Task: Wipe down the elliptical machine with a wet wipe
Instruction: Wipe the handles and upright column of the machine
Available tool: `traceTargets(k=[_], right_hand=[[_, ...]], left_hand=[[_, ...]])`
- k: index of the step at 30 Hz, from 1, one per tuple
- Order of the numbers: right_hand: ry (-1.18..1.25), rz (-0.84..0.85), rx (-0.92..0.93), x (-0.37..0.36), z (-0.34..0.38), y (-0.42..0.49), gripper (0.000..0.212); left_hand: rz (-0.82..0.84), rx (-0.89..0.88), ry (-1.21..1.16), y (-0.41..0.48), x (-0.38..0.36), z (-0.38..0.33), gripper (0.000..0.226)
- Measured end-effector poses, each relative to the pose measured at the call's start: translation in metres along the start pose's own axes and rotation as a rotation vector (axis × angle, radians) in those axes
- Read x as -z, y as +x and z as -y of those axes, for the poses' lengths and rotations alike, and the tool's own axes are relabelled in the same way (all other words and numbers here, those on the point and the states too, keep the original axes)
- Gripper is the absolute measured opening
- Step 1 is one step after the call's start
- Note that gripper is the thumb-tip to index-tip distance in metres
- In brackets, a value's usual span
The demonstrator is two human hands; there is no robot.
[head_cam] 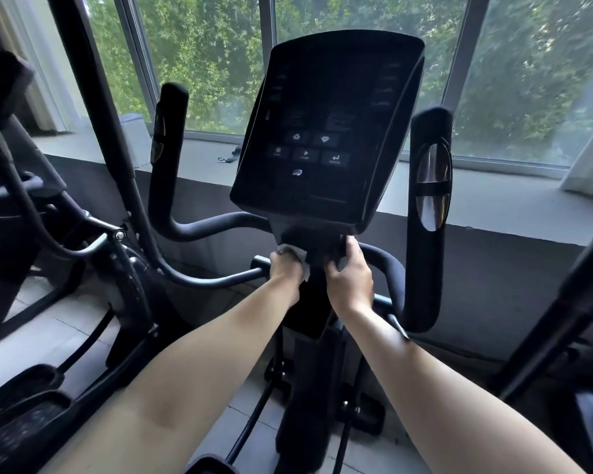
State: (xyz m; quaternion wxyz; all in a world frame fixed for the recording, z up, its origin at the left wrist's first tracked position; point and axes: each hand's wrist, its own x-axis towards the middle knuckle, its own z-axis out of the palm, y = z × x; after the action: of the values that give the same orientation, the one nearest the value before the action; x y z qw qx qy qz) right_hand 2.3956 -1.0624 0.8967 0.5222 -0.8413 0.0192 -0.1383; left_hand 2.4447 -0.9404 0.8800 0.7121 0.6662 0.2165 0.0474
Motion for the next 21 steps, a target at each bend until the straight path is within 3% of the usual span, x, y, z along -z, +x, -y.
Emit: traceTargets(k=[4, 6, 8, 9, 11, 12, 13, 14, 15, 17, 21], right_hand=[[0.053, -0.007, 0.032, -0.001, -0.003, -0.001, 0.051], [0.061, -0.005, 0.029, -0.001, -0.004, -0.001, 0.056], [0.075, 0.000, 0.028, -0.001, -0.005, -0.001, 0.057], [0.084, 0.004, 0.027, -0.001, -0.005, -0.001, 0.057], [0.103, 0.015, 0.027, 0.000, -0.006, 0.000, 0.056], [0.107, 0.020, 0.027, 0.001, -0.006, 0.001, 0.055], [0.108, 0.024, 0.027, 0.002, -0.007, 0.001, 0.054], [0.110, 0.027, 0.028, 0.003, -0.006, 0.001, 0.054], [0.111, 0.029, 0.028, 0.004, -0.006, 0.001, 0.054], [0.114, 0.029, 0.030, 0.005, -0.005, 0.001, 0.055], [0.124, 0.034, 0.028, 0.004, -0.004, 0.001, 0.062]], left_hand=[[-0.204, -0.139, -0.073, -0.009, -0.004, -0.001, 0.018], [-0.272, -0.159, -0.115, -0.005, -0.004, 0.003, 0.026], [-0.207, -0.135, -0.050, -0.007, -0.005, 0.001, 0.035], [-0.160, -0.085, 0.026, -0.014, -0.004, -0.004, 0.037], [-0.102, -0.193, 0.823, -0.027, -0.003, -0.001, 0.041], [-0.103, -0.269, 0.902, -0.028, -0.002, 0.000, 0.044], [-0.172, -0.239, 0.701, -0.027, -0.008, 0.003, 0.045], [-0.275, -0.133, 0.260, -0.021, -0.008, 0.004, 0.043], [-0.295, -0.074, -0.001, -0.019, -0.008, 0.006, 0.035], [-0.379, -0.178, -0.102, -0.030, -0.008, 0.006, 0.022], [-0.161, -0.522, -0.077, -0.053, -0.014, -0.016, 0.005]])
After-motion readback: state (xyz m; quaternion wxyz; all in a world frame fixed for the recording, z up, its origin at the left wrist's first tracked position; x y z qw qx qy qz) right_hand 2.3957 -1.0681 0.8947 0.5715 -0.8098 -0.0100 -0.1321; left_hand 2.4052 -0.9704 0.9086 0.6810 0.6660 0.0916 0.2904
